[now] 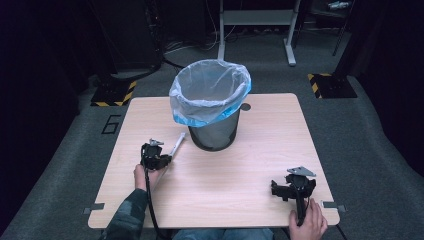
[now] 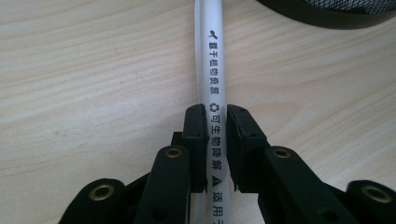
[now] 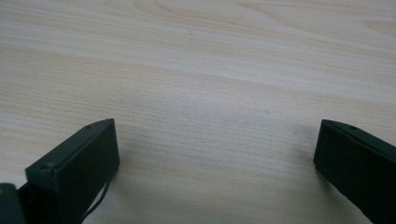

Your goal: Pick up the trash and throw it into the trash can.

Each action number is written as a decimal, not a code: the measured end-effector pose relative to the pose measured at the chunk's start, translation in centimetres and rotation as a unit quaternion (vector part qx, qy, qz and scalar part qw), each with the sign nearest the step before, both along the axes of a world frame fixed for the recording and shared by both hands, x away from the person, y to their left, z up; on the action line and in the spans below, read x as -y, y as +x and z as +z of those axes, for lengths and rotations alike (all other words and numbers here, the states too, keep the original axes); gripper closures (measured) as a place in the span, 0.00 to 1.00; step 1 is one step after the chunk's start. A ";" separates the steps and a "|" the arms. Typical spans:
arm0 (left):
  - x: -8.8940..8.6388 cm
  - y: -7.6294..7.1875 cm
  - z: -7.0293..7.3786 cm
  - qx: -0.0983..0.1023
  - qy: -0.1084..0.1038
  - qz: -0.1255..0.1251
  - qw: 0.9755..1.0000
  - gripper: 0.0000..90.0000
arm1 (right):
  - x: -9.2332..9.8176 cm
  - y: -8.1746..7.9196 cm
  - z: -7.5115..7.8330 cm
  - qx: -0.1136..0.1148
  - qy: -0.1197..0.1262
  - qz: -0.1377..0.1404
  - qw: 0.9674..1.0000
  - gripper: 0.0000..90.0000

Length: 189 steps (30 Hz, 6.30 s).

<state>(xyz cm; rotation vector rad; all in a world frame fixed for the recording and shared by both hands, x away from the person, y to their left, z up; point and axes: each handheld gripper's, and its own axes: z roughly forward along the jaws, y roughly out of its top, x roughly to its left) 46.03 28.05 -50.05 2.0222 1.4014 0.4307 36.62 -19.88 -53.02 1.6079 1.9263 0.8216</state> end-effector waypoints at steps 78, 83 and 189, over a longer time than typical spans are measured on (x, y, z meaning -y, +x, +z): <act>-4.2 1.9 12.6 0.145 -0.063 0.039 0.987 0.87 | 0.0 0.0 0.0 -0.001 0.000 0.000 1.000 0.00; -4.2 2.1 13.3 0.152 -0.069 0.040 0.985 0.87 | 0.0 0.0 0.0 0.000 0.001 -0.001 1.000 0.00; 13.0 8.9 29.2 0.266 -0.038 -0.087 0.959 0.87 | -0.1 0.0 0.0 -0.001 0.002 -0.002 1.000 0.00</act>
